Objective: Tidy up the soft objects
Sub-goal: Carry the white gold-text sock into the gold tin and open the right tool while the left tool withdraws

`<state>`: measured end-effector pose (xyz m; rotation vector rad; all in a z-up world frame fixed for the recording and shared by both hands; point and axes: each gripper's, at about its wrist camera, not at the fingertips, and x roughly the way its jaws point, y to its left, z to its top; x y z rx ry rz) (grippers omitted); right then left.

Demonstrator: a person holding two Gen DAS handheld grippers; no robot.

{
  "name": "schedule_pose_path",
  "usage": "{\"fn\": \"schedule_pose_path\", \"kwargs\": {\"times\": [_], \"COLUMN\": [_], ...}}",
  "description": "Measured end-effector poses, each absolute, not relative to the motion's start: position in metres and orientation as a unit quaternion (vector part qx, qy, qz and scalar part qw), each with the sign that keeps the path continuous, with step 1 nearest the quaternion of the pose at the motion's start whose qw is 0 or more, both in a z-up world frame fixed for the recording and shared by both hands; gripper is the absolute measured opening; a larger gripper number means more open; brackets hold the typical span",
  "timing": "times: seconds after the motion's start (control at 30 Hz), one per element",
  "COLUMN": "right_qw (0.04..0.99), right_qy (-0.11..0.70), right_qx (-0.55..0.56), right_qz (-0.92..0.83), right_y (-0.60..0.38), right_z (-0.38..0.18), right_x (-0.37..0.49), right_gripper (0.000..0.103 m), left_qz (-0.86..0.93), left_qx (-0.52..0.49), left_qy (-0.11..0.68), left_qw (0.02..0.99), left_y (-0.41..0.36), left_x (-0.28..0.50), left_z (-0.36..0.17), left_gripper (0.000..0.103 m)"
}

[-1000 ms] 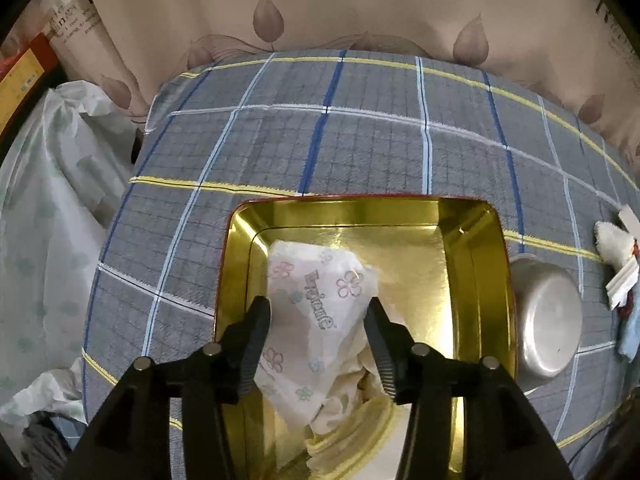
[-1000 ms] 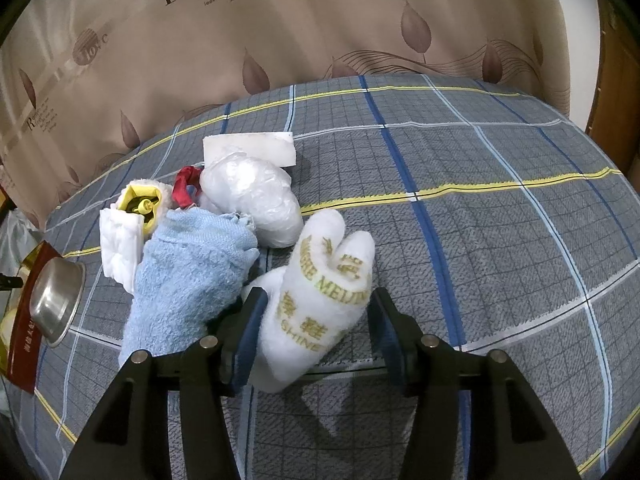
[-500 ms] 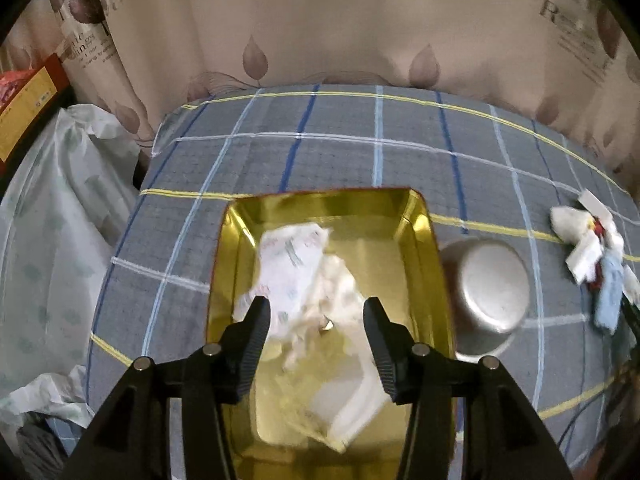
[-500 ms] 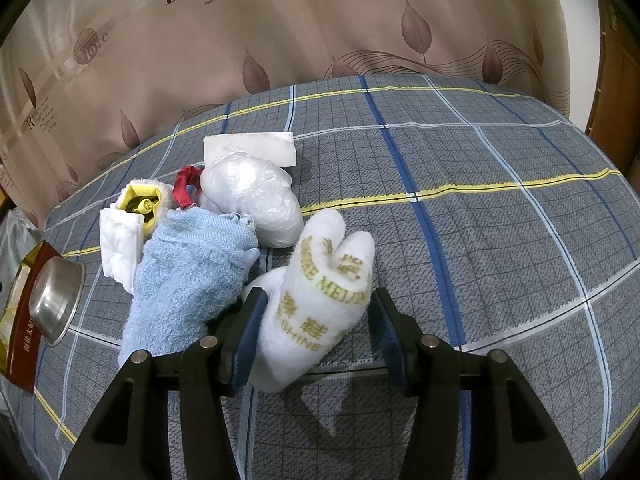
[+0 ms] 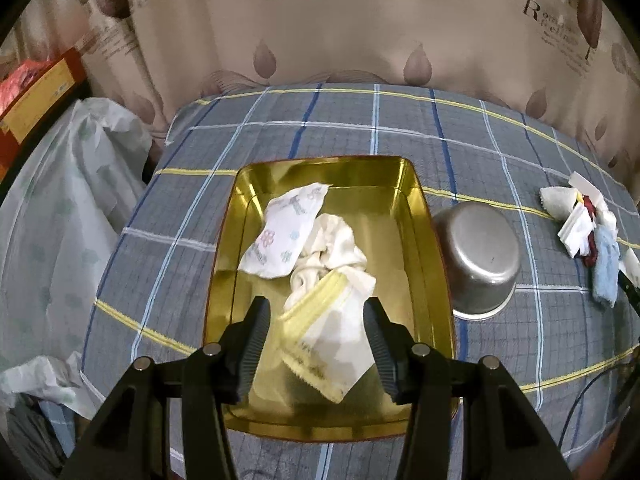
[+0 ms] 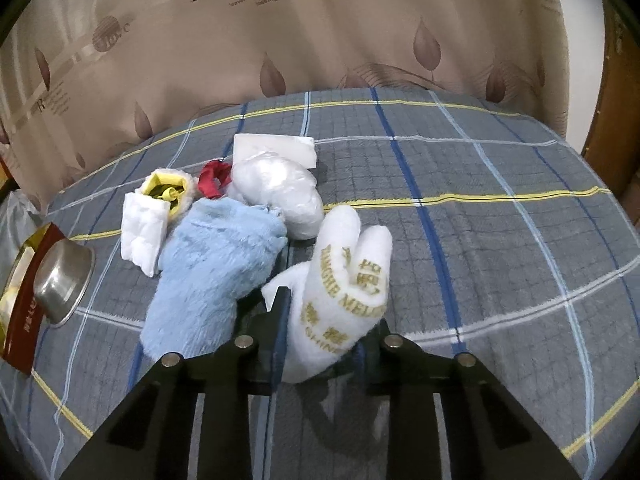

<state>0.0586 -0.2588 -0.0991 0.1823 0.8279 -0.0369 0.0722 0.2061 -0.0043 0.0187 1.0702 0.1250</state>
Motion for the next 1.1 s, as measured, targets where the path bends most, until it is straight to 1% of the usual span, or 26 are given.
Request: {"fn": "schedule_pose_path", "kwargs": {"times": [0.2, 0.3, 0.53, 0.8, 1.1], "right_qw": [0.912, 0.914, 0.912, 0.895, 0.872], "right_qy": [0.404, 0.403, 0.402, 0.400, 0.372], "right_qx": [0.073, 0.046, 0.035, -0.009, -0.065], "right_qz": [-0.024, -0.016, 0.070, 0.197, 0.311], "right_y": [-0.254, -0.243, -0.196, -0.087, 0.037], "right_z": [-0.083, -0.070, -0.049, -0.036, -0.022], "right_x": [0.036, 0.020, 0.001, 0.006, 0.015], "right_gripper": [0.024, 0.024, 0.024, 0.024, 0.024], "left_qz": [0.076, 0.083, 0.102, 0.130, 0.178], "left_qx": [-0.015, -0.022, -0.062, -0.082, -0.073], "left_qy": [0.490, 0.475, 0.460, 0.469, 0.462], "left_qw": [0.868, 0.875, 0.880, 0.870, 0.866], "left_y": [0.216, 0.220, 0.242, 0.262, 0.284], "left_x": [0.055, 0.048, 0.035, 0.020, 0.008], "left_z": [0.000, 0.005, 0.006, -0.005, -0.005], "left_gripper": [0.049, 0.049, 0.049, 0.049, 0.049]}}
